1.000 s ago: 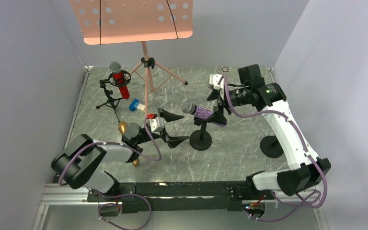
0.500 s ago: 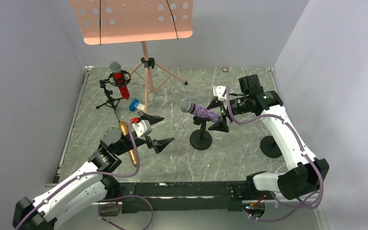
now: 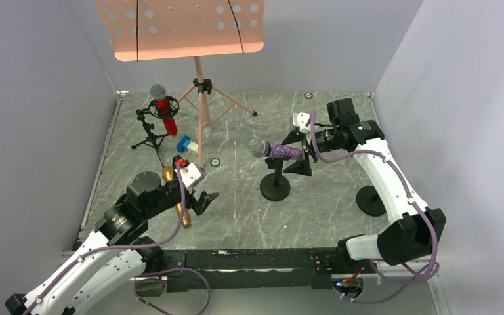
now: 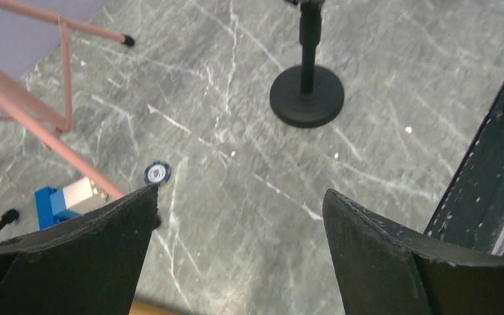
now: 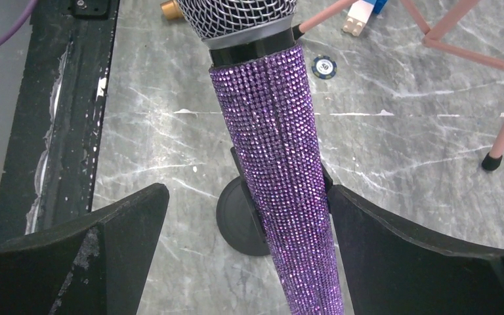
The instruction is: Attach the microphones to the stand
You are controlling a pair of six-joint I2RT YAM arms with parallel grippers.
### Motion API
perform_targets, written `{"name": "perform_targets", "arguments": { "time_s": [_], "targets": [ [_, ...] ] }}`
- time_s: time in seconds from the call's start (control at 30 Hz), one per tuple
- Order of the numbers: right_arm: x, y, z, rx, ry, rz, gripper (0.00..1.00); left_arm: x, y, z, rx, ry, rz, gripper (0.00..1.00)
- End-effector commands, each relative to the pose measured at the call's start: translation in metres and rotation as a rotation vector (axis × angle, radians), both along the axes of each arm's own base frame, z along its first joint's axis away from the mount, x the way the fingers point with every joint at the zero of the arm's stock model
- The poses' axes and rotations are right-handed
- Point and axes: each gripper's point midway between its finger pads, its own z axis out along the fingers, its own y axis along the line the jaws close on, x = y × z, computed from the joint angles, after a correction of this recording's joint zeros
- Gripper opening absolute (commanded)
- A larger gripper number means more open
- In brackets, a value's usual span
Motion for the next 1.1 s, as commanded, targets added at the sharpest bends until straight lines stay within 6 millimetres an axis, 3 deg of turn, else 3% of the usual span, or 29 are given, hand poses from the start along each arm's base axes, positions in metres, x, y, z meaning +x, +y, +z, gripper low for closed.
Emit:
{"name": "perform_targets", "arguments": {
  "time_s": [0.0, 0.17, 0.37, 0.73, 1.07],
  "targets": [
    [-0.002, -0.006, 0.018, 0.016, -0.011, 0.019, 0.99, -0.003, 0.019, -0.029, 0.064, 0.006, 0.057, 0.99],
    [-0.003, -0.008, 0.027, 0.010, -0.043, 0.059, 0.99, 0.000, 0.024, -0.029, 0.074, -0.027, 0.078, 0.99],
    [0.004, -0.005, 0.017, 0.003, -0.035, 0.125, 0.99, 0.000, 0.026, -0.037, 0.113, 0.002, 0.079, 0.99],
    [0.021, 0.004, -0.003, -0.023, 0.031, 0.139, 0.96, -0.002, 0.027, -0.032, 0.094, -0.019, 0.076, 0.99],
    [0.020, 0.008, -0.007, -0.016, 0.065, 0.140, 0.74, -0.002, 0.026, -0.034, 0.104, -0.009, 0.074, 0.99]
  ]
}}
